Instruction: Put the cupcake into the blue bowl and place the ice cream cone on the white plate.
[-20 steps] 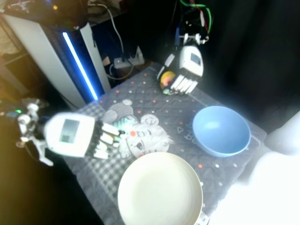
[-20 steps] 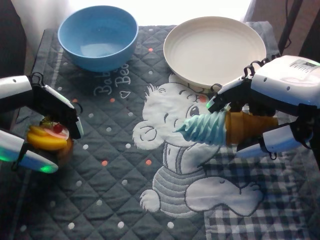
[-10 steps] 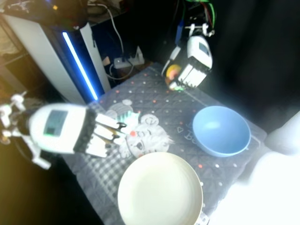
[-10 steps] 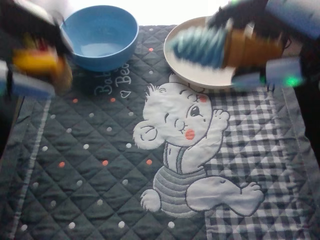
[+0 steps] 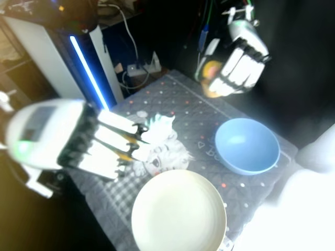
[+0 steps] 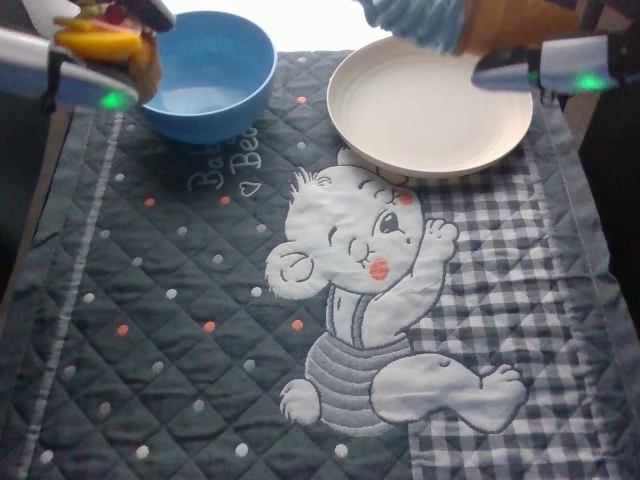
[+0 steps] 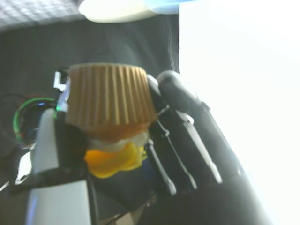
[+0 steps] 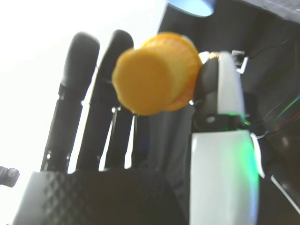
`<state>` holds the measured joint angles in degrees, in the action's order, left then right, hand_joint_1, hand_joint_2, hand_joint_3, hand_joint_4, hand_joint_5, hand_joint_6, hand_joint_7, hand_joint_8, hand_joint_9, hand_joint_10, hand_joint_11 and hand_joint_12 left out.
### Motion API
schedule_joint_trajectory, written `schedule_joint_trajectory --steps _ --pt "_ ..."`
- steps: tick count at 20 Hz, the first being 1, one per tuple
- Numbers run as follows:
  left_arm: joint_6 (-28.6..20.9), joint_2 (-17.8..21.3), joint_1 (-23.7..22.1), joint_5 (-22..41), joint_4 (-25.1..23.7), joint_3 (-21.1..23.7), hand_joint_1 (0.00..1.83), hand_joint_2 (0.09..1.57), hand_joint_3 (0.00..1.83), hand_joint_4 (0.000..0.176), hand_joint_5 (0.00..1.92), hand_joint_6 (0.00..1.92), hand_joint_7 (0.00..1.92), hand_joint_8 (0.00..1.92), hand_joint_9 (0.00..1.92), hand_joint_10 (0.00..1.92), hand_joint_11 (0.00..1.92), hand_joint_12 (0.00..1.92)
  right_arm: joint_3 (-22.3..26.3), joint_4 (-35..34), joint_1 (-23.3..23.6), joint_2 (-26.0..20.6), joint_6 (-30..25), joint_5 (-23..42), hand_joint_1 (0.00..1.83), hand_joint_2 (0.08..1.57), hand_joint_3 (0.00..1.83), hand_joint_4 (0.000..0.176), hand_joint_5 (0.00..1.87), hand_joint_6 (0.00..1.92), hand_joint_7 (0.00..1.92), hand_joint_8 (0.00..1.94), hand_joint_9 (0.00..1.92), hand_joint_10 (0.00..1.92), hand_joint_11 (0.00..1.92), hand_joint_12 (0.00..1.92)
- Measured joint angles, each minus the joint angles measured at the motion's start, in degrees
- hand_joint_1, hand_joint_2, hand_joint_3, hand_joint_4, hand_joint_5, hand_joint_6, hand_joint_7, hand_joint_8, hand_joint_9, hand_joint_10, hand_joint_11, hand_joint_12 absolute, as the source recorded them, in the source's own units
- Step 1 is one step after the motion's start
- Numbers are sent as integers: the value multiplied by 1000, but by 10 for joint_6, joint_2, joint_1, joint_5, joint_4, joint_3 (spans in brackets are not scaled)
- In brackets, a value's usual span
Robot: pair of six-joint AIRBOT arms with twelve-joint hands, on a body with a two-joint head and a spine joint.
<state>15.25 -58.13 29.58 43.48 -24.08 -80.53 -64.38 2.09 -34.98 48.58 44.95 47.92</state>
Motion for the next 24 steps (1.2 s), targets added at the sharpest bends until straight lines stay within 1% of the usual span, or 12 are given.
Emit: schedule_joint_trajectory --steps 1,2,5,8,9,11,12,13,17,19,21,24 --pt "-5 -10 -20 -21 -21 -13 1406 999 0 0 1111 582 1374 198 1254 806 1023 1075 -10 -1 9 9 0 -9 1285 1070 0 0 968 828 1210 774 1497 122 1208 943" --pt "-19 -22 -46 -39 -45 -26 1403 1002 0 0 1122 571 1370 213 1225 833 950 1107 -21 0 18 19 0 -23 1286 1064 0 0 980 808 1226 743 1498 103 1207 926" --pt "-28 -38 -77 -62 -59 -40 1401 1001 0 0 1149 532 1317 301 1236 824 1024 1046 -38 4 33 34 0 -54 1289 1056 2 0 987 798 1254 688 1502 58 1242 865" --pt "-28 -53 -86 -97 -72 -62 1399 1018 0 0 1166 457 1207 561 1171 934 931 1174 -61 -2 51 44 0 -77 1289 1060 1 0 996 787 1219 760 1497 34 1190 935" --pt "-28 -60 -91 -110 -70 -72 1396 1048 1 0 1105 580 1102 751 1079 1031 864 1230 -70 -2 57 50 1 -84 1284 1065 0 0 991 806 1207 776 1486 26 1174 955" --pt "-28 -75 -101 -126 -65 -90 1385 1059 0 0 1086 651 1057 838 1059 1056 827 1247 -85 0 70 64 0 -99 1283 1069 0 0 977 826 1198 790 1490 23 1171 946" --pt "-28 -86 -107 -136 -64 -99 1391 1058 2 0 1019 761 1086 760 1082 1018 892 1172 -93 1 77 75 0 -112 1285 1069 0 0 972 830 1204 784 1512 32 1198 958" --pt "-28 -94 -110 -146 -65 -106 1390 1066 0 0 1020 774 1091 749 1029 1088 827 1193 -101 2 82 82 0 -122 1286 1066 0 0 981 818 1212 766 1514 30 1196 964" --pt "-29 -129 -120 -191 -72 -143 1387 1077 2 0 954 839 1056 807 1056 1072 888 1076 -148 0 99 116 0 -171 1273 1067 1 0 987 839 1198 766 1498 19 1165 998" --pt "-30 -143 -122 -214 -73 -160 1391 1055 1 0 986 765 1103 755 1133 984 927 1018 -168 -4 102 132 1 -194 1286 1058 0 0 1011 772 1222 749 1540 32 1219 999" --pt "-31 -160 -129 -232 -78 -174 1392 1070 0 0 945 880 1058 786 1103 984 984 898 -181 -9 104 147 1 -210 1284 1058 0 0 995 811 1233 718 1538 27 1225 966" --pt "-32 -175 -135 -242 -83 -189 1393 1062 0 0 929 963 1102 685 1132 902 993 839 -195 -16 104 162 0 -222 1275 1054 1 0 1037 761 1212 746 1548 27 1231 1014"
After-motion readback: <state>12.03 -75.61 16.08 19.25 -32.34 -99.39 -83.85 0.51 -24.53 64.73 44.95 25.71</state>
